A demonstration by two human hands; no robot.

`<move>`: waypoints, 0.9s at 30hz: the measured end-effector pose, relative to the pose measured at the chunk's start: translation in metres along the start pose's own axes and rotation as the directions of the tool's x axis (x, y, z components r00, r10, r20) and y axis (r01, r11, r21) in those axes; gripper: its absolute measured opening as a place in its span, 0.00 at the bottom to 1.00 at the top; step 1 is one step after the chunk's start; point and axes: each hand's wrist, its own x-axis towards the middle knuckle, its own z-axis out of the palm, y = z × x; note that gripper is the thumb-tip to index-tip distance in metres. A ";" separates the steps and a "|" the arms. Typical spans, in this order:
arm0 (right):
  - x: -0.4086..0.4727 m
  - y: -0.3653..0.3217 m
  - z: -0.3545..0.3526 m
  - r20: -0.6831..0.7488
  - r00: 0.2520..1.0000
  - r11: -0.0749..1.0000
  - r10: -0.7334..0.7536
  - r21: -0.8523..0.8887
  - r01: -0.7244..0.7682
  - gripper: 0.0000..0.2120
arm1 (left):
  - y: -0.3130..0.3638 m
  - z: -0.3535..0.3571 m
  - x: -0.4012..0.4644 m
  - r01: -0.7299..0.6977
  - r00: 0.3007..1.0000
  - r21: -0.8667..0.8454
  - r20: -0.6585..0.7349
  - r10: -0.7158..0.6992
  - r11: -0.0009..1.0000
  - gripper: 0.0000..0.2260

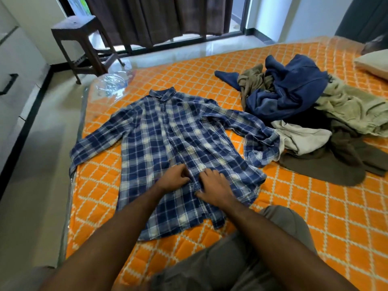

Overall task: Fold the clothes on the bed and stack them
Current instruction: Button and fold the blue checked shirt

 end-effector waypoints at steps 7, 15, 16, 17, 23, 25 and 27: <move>0.002 -0.013 0.003 -0.062 0.998 1.000 -0.016 0.002 0.016 0.09 | -0.006 0.027 -0.004 0.059 0.985 -0.145 -0.152 -0.081 0.988 0.06; 0.013 0.037 -0.018 0.242 0.900 0.534 0.363 0.737 -0.413 0.07 | -0.006 0.036 0.000 0.134 0.972 -0.194 -0.165 -0.167 0.972 0.06; 0.011 0.044 -0.021 0.274 0.878 0.425 0.392 0.792 -0.437 0.08 | -0.006 0.036 0.001 0.140 0.971 -0.219 -0.158 -0.177 0.966 0.06; 0.009 0.049 -0.025 0.285 0.857 0.334 0.429 0.832 -0.444 0.08 | -0.005 0.035 0.001 0.150 0.970 -0.250 -0.152 -0.192 0.956 0.05; 0.000 0.076 -0.047 0.098 0.668 0.161 0.738 0.935 -0.315 0.03 | -0.009 0.027 -0.002 0.175 0.963 -0.517 -0.088 -0.255 0.838 0.05; -0.005 0.067 -0.044 0.070 0.737 0.254 0.672 0.914 -0.318 0.03 | -0.007 0.025 -0.007 0.183 0.959 -0.616 -0.060 -0.277 0.767 0.05; -0.005 0.044 -0.033 0.173 0.848 0.317 0.502 0.875 -0.366 0.03 | -0.009 0.025 -0.012 0.188 0.957 -0.692 -0.031 -0.289 0.697 0.05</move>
